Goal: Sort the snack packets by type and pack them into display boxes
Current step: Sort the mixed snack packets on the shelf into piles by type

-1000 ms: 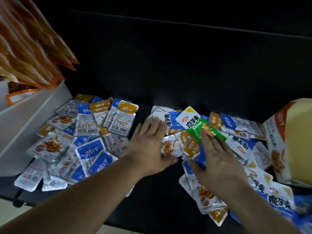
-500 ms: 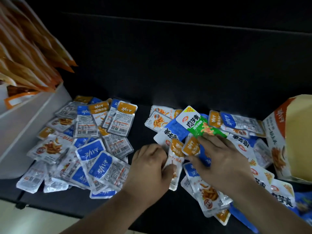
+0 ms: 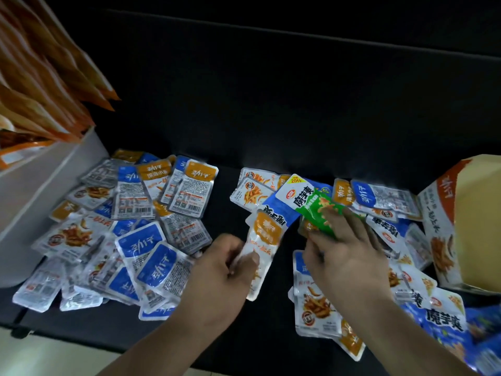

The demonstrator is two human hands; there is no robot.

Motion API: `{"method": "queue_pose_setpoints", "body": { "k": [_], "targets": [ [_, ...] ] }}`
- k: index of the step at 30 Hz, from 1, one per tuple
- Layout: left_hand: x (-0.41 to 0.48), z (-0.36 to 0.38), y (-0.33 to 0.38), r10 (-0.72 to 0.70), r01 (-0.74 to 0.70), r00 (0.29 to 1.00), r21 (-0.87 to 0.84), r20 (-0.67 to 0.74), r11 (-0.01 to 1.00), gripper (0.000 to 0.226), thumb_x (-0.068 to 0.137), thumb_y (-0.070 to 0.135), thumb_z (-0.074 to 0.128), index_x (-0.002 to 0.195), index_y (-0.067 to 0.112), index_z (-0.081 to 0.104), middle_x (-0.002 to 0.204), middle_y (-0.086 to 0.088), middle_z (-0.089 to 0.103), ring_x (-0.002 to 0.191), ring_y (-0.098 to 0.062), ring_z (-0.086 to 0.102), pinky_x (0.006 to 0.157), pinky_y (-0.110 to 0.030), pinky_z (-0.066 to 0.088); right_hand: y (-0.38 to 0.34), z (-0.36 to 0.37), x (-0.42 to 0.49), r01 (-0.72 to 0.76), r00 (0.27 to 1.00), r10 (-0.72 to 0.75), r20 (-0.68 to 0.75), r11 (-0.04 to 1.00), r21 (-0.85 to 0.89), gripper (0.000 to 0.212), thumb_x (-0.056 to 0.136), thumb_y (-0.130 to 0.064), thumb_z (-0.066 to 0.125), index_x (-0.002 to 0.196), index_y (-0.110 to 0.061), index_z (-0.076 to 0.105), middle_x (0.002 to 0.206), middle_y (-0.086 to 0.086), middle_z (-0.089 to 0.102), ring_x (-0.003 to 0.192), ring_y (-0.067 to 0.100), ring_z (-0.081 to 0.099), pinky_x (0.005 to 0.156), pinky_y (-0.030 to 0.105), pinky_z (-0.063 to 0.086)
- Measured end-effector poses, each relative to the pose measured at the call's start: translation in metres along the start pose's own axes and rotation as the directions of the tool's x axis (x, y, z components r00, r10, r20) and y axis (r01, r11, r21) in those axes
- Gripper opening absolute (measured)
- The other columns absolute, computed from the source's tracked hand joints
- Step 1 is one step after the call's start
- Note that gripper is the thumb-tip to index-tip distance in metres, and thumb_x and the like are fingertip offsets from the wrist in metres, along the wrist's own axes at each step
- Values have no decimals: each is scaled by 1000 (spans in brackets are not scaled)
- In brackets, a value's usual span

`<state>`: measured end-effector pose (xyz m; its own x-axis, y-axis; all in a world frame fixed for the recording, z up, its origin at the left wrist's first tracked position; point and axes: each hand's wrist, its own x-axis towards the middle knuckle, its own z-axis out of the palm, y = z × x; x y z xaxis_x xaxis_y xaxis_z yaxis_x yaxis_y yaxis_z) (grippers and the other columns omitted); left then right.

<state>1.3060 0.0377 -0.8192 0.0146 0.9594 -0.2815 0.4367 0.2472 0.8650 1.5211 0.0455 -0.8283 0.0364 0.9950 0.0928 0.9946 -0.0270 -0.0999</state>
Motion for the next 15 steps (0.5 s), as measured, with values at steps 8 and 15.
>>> {"method": "queue_pose_setpoints", "body": {
  "k": [8, 15],
  "targets": [
    [-4, 15, 33, -70, 45, 995, -291, -76, 956, 10, 96, 13, 71, 100, 20, 67, 84, 11, 78, 76, -6, 74, 63, -19, 57, -3, -51, 1, 82, 945, 86, -316, 872, 483, 22, 103, -25, 57, 92, -20, 75, 79, -13, 62, 60, 1, 53, 58, 19, 43],
    [-21, 31, 56, -62, 87, 996, -537, 64, 839, 27, 101, 0, 56, 116, 21, 65, 98, -1, 79, 92, -19, 76, 86, -40, 60, -49, -48, -22, -96, 988, 153, 32, 434, 896, 24, 100, -40, 63, 113, -28, 79, 106, -17, 74, 106, 2, 69, 85, 13, 52]
  ]
}}
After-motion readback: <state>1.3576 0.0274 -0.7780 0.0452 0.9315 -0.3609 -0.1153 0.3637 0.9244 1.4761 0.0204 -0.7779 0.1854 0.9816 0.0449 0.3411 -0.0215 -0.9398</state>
